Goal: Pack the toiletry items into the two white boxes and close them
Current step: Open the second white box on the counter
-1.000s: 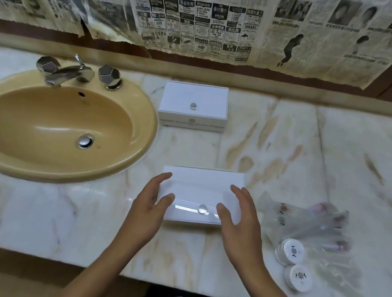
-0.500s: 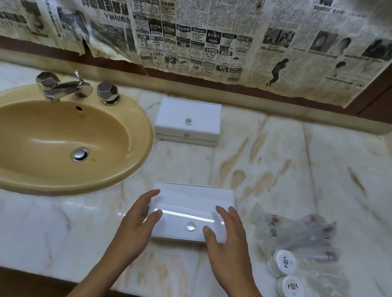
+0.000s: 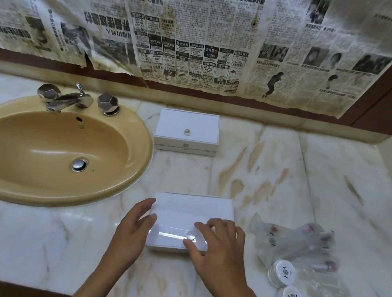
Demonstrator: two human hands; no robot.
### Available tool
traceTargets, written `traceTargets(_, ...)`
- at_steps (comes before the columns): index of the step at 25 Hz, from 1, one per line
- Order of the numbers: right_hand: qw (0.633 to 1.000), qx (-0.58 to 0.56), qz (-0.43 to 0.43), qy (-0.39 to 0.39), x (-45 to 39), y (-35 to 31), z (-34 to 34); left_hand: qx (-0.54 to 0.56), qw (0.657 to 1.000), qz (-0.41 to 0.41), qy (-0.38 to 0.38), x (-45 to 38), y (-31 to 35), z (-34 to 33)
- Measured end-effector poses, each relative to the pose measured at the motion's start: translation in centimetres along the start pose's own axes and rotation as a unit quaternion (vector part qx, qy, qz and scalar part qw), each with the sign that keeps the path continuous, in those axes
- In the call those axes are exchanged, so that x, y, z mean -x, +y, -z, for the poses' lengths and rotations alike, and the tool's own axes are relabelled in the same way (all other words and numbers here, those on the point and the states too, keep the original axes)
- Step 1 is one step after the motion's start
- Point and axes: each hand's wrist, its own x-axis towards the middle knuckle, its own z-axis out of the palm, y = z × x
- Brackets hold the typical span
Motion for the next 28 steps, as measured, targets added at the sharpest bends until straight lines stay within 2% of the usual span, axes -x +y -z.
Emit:
traceTargets(5, 0.999, 0.004, 0.022, -0.046, -0.3, -0.1, -0.2, 0.088, 0.995, 0.035, 0.029, 0.0, -0.2, 0.3)
traceTargets(10, 0.998, -0.027, 0.001, -0.058, -2.6, -1.0, 2.0, 0.110, 0.992, 0.035, 0.051, -0.3, -0.8, 0.7)
traceTargets(15, 0.990, -0.017, -0.024, -0.138, -8.8, -1.8, 5.7, 0.051, 0.996, -0.039, 0.062, -1.3, -0.6, 0.2)
traceTargets(17, 0.989, -0.012, -0.024, -0.149, -11.0, -1.9, 6.3, 0.006, 0.996, -0.080, 0.038, -1.6, 0.2, -0.3)
traceTargets(20, 0.993, -0.013, -0.019, -0.113, -13.2, -1.5, 6.0, -0.035, 0.993, -0.110, -0.003, -2.4, 0.7, -0.7)
traceTargets(23, 0.997, -0.039, 0.002, -0.062, -14.5, -1.0, 5.4, -0.054, 0.992, -0.117, -0.002, -3.3, -0.4, -0.6)
traceTargets(28, 0.980, -0.177, 0.063, 0.062, -15.0, 0.1, 4.8, -0.061, 0.991, -0.116, 0.002, -3.8, -2.0, -0.3)
